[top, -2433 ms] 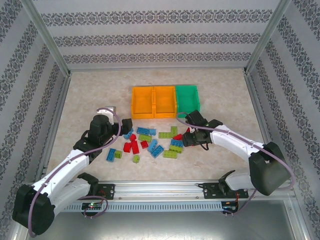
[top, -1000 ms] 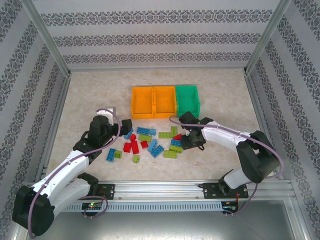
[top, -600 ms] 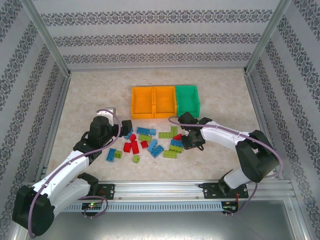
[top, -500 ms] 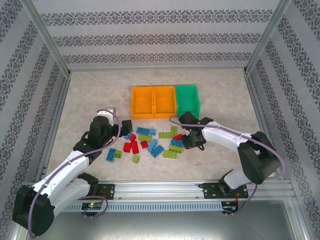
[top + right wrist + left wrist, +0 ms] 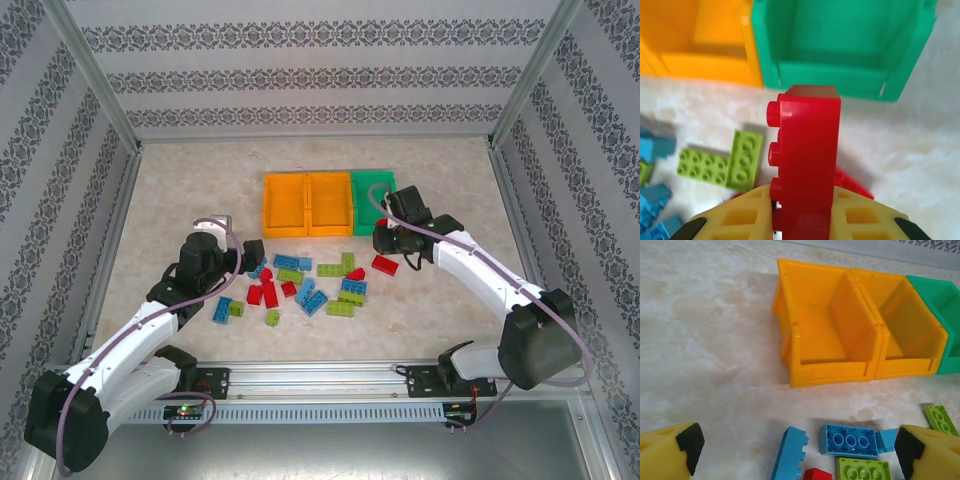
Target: Sort the legos into containers by color
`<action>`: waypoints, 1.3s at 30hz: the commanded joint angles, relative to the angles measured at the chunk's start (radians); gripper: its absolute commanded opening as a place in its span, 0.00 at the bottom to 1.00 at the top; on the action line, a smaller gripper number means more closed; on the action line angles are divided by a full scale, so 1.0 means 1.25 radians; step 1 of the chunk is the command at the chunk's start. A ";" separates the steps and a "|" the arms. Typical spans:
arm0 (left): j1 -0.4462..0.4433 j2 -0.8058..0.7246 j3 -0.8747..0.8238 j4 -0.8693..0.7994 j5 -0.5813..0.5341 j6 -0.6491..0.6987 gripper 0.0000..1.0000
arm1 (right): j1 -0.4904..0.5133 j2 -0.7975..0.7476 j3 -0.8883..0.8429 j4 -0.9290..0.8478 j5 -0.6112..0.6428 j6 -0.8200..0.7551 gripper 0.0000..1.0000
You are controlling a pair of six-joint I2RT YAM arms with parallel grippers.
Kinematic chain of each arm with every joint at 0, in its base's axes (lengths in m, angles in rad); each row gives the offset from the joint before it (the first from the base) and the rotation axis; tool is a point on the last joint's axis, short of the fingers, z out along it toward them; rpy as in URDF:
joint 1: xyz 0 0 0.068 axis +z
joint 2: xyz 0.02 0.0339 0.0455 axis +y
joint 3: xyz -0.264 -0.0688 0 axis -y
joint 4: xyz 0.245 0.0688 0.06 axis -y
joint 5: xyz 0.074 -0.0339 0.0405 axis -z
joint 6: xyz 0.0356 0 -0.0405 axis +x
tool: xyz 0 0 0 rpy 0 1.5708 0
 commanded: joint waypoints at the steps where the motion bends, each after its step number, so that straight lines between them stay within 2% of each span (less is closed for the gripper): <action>1: -0.013 -0.011 -0.001 0.012 0.004 -0.004 1.00 | -0.043 0.068 0.057 0.101 -0.060 -0.001 0.15; 4: -0.013 -0.007 0.001 0.008 0.000 -0.007 0.99 | -0.076 0.153 0.101 0.147 -0.062 0.013 0.12; 8: -0.012 0.006 0.011 -0.007 0.000 -0.009 1.00 | -0.092 0.257 0.166 0.186 -0.054 0.027 0.16; 14: -0.012 0.018 0.016 -0.001 0.023 -0.013 1.00 | -0.096 0.368 0.257 0.167 -0.042 0.021 0.25; 17: -0.012 0.025 0.020 -0.003 0.027 -0.015 1.00 | -0.098 0.381 0.267 0.167 -0.049 0.022 0.36; 20: -0.012 0.031 0.024 0.001 0.037 -0.017 1.00 | -0.099 0.379 0.268 0.156 -0.059 0.016 0.55; 25: -0.016 0.055 0.042 -0.009 0.052 -0.016 1.00 | -0.097 0.311 0.199 0.182 -0.073 0.007 0.69; 32: -0.030 0.145 0.108 -0.097 0.029 -0.001 0.98 | -0.097 0.175 0.077 0.228 -0.098 0.001 0.78; 39: -0.032 0.286 0.186 -0.208 0.028 0.018 0.86 | -0.099 0.123 0.031 0.208 -0.080 -0.012 0.82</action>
